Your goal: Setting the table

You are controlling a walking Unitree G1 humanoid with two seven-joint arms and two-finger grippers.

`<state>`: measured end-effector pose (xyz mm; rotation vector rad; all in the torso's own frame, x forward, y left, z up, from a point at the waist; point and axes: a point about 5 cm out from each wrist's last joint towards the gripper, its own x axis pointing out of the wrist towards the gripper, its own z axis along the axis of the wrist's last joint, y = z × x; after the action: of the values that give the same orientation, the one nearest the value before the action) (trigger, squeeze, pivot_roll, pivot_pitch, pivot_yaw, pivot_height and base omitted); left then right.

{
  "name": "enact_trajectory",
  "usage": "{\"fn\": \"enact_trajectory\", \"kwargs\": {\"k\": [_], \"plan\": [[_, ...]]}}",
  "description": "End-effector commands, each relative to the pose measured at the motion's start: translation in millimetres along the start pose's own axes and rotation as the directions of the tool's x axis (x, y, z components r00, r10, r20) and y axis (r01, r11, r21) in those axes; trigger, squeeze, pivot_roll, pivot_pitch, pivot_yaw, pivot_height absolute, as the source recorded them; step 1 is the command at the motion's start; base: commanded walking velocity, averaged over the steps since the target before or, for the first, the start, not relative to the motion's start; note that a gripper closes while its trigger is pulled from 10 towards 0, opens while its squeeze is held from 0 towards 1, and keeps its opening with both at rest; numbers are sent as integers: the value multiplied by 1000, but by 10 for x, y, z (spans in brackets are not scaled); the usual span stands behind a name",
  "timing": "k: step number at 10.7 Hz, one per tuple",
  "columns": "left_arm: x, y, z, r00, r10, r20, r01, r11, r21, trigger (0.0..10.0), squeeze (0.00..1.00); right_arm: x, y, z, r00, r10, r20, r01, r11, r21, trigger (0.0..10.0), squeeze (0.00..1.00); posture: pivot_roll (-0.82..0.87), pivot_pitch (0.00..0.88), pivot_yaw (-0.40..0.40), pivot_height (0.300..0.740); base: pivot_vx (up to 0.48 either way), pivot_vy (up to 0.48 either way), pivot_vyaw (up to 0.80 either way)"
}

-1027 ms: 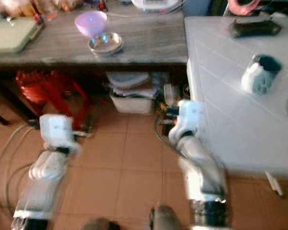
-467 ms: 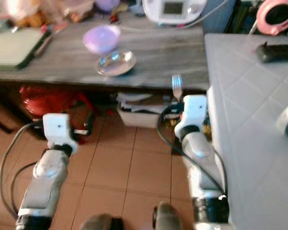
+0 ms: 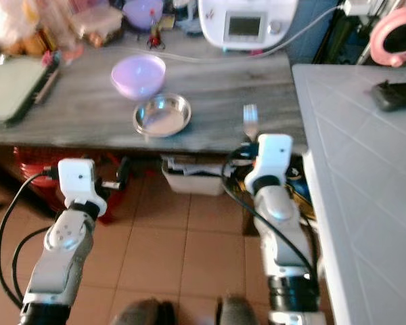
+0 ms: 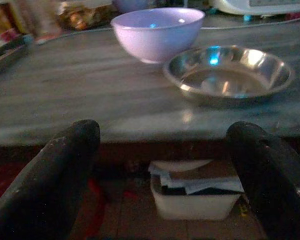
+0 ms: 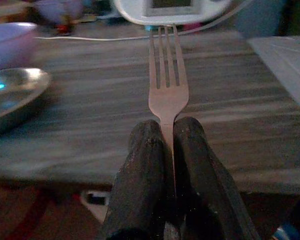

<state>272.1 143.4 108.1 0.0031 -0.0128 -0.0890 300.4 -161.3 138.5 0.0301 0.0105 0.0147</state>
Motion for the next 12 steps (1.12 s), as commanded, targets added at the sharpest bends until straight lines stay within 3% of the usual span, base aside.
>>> {"fn": "enact_trajectory", "kwargs": {"k": [1, 4, 8, 12], "plan": [[-12, -38, -13, 1000, -12, -6, 12, 1000, -5, 10000, 0, -8, -83, -34, 999, -35, -15, 35, 999, -9, 10000, 0, -54, 109, 66, 740, 334, 345, 0], [-30, -39, -12, 1000, -9, -2, 9, 1000, -8, 10000, 0, 28, -169, -38, 997, -79, -26, 79, 997, 2, 10000, 0, -49, 109, 67, 740, 219, 234, 0], [-51, 14, -14, 1000, 16, -7, -16, 1000, -24, 10000, 0, 43, -28, -79, 999, -19, -42, 20, 1000, 21, 10000, 0, -36, 115, 70, 740, 0, 0, 0], [-80, 18, -11, 1000, 13, -15, -13, 1000, -12, 10000, 0, 246, -135, -6, 995, -86, -51, 87, 996, 19, 10000, 0, -20, 128, 74, 740, 0, 0, 0]]}}
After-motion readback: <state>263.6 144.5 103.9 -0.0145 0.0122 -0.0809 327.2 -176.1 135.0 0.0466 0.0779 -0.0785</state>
